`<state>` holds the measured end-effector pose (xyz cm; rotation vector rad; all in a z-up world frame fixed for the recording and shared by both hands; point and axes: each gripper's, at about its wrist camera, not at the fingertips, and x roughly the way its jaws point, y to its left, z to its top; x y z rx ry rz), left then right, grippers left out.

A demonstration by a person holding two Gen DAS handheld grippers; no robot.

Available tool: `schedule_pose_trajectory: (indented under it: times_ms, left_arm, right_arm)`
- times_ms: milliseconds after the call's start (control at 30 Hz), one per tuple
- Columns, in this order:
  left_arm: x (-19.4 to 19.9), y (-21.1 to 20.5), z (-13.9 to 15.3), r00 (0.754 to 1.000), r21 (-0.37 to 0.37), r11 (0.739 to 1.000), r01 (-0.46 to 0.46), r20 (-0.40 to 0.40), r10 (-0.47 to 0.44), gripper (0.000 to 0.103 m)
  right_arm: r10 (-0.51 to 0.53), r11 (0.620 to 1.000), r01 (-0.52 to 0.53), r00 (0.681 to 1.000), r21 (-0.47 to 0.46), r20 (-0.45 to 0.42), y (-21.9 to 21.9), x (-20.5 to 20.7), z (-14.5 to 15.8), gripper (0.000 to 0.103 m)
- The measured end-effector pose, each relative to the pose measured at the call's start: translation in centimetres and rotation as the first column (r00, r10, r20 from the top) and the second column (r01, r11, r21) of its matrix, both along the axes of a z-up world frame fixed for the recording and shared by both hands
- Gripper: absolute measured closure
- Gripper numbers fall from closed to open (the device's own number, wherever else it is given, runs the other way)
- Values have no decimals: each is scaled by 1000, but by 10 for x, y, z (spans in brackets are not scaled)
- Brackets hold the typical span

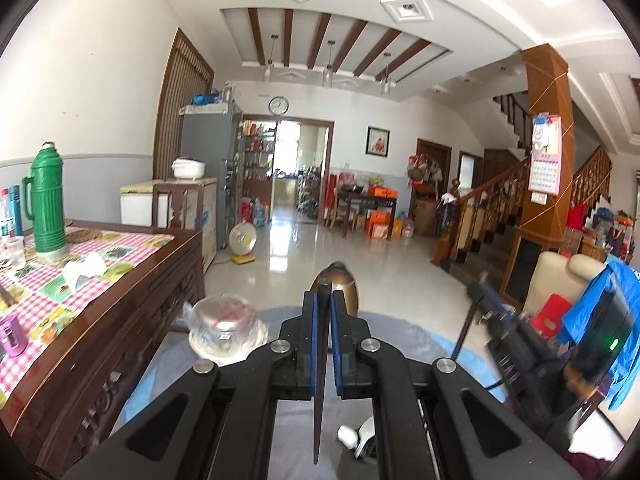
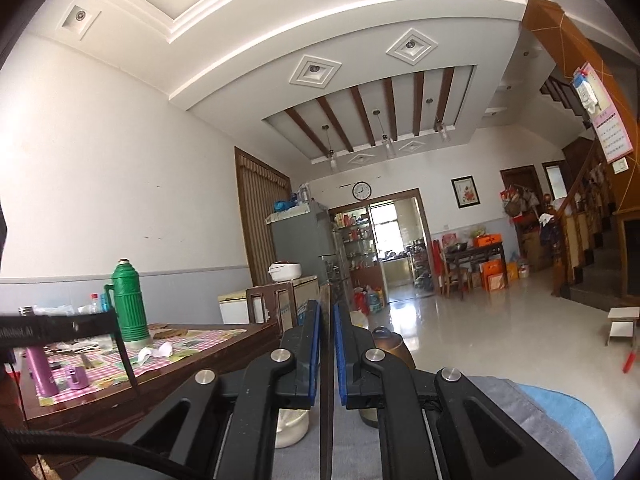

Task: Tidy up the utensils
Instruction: 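Lower both chopsticks into the gray holder and open both grippers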

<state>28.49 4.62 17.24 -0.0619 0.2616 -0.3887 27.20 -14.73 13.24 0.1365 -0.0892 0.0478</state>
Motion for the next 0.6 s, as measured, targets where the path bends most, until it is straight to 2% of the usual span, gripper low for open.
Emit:
schedule_pose_trajectory:
  times_ms: [133,333,600]
  left_arm:
    - [11,-12,2,999,-19,999,31,30,-30,97]
    - [25,-30,-4,997,-26,996,79,28,-79,97]
    - [49,-45,-19,992,-53,991,126,-15,-127,97]
  right_arm:
    - [-36,999,36,999,-3,-18,2,16,-9,95]
    - [-71,997,73,995,20,-67,-6,32,-24,95]
    - [-77,995,83,991,49,-111,-23,35,-39,95]
